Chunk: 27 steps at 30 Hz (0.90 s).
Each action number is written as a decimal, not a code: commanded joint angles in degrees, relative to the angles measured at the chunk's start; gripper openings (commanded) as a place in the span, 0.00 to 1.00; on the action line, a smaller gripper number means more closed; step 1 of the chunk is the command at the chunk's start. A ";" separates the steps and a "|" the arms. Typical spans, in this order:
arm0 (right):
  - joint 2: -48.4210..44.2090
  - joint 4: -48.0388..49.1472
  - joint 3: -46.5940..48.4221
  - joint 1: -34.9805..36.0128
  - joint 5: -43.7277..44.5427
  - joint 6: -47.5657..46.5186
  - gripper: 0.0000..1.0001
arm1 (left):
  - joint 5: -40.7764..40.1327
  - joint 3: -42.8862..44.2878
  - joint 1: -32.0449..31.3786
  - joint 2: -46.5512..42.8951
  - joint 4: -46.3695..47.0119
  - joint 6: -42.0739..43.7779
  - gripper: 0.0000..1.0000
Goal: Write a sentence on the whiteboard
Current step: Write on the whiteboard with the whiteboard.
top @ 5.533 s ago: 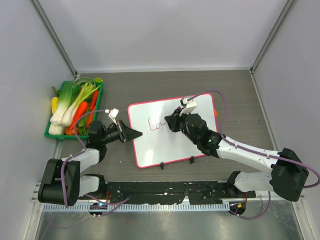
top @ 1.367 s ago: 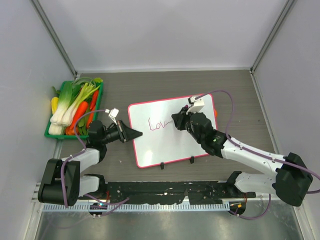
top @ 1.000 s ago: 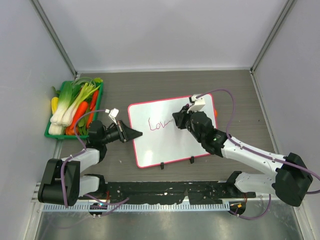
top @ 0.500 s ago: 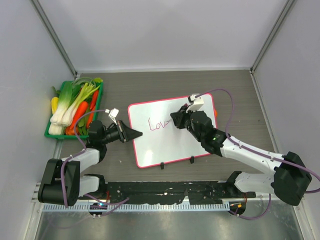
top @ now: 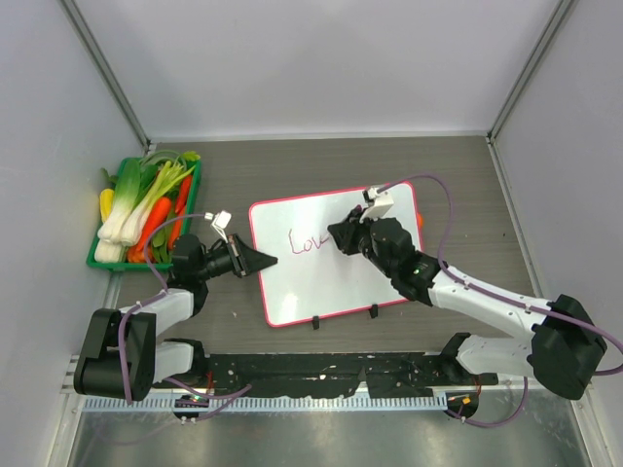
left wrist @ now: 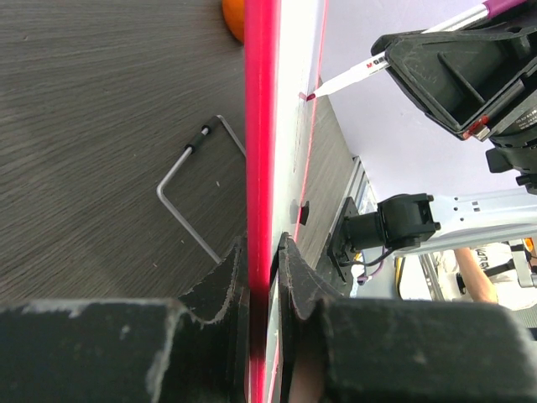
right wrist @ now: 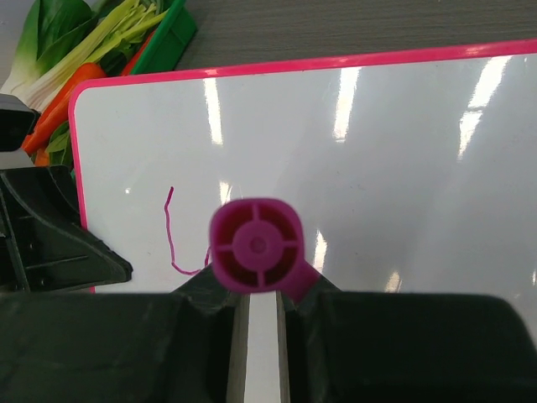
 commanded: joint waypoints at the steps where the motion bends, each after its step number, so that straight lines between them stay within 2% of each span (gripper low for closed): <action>1: -0.42 -0.38 -1.71 -0.23 -0.62 0.49 0.01 | -4.25 0.31 -0.64 0.29 -3.06 6.81 0.00; 27: -4.11 -3.45 -3.29 -0.23 5.01 -0.57 0.01 | -4.42 0.31 -0.64 0.38 -2.98 6.73 0.00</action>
